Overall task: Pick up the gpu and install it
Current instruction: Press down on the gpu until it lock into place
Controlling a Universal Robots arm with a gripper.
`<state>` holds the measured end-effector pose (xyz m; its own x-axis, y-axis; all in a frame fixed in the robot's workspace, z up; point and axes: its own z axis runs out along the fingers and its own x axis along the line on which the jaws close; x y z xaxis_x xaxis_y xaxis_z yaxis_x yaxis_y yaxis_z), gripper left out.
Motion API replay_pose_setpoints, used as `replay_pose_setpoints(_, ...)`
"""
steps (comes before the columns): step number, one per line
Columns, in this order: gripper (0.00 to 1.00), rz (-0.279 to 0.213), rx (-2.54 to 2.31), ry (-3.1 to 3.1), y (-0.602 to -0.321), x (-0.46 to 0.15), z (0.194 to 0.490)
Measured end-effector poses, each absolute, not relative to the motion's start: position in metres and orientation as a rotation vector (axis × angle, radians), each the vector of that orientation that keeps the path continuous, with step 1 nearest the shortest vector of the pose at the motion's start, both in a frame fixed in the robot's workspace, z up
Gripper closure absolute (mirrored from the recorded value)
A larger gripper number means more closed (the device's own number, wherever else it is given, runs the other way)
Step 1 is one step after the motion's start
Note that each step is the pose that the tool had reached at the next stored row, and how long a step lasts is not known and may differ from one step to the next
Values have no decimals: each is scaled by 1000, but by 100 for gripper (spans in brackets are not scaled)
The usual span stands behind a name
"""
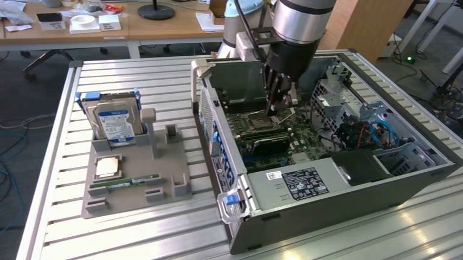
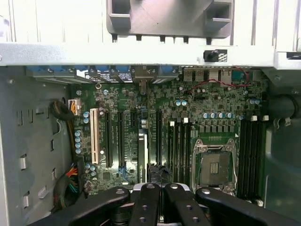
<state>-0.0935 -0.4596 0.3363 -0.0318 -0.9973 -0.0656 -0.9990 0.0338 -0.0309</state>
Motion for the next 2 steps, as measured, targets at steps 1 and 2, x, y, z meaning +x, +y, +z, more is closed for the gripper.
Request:
replay_pose_setpoints(1,89,36,-2137,2208,-460,-93,336)
replay_pose_setpoints(2,89,36,-2137,2208,-460,-93,336)
